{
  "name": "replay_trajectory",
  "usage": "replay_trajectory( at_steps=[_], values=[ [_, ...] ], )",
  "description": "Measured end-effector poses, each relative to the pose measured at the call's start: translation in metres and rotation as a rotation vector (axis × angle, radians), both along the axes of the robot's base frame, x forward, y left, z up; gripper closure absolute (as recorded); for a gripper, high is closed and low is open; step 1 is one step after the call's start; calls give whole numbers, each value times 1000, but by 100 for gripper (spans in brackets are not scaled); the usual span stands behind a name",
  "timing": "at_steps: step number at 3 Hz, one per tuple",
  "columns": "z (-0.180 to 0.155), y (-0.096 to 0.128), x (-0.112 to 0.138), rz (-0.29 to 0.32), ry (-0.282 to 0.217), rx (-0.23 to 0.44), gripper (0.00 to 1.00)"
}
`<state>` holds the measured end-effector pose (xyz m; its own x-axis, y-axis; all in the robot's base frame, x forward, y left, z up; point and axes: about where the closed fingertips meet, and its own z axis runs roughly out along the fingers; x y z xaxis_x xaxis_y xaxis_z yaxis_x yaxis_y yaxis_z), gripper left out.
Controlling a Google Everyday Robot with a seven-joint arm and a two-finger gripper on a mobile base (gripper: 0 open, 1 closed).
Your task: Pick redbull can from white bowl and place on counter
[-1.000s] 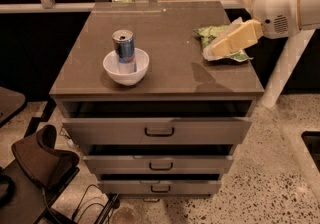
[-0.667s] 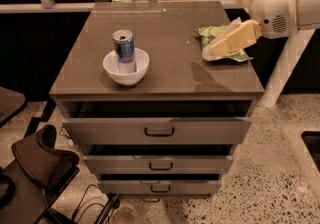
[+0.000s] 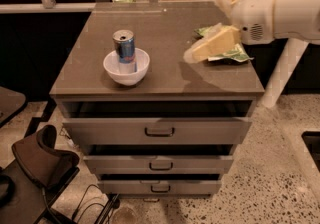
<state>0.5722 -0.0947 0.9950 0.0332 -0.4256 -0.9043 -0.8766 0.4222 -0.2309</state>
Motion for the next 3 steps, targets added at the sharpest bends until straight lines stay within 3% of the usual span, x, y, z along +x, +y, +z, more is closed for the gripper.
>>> replay_trajectory(
  at_steps=[2,3],
  values=[
    [-23,68,11,99,21,116,0],
    [-38,93,19,116,47,147,0]
  ],
)
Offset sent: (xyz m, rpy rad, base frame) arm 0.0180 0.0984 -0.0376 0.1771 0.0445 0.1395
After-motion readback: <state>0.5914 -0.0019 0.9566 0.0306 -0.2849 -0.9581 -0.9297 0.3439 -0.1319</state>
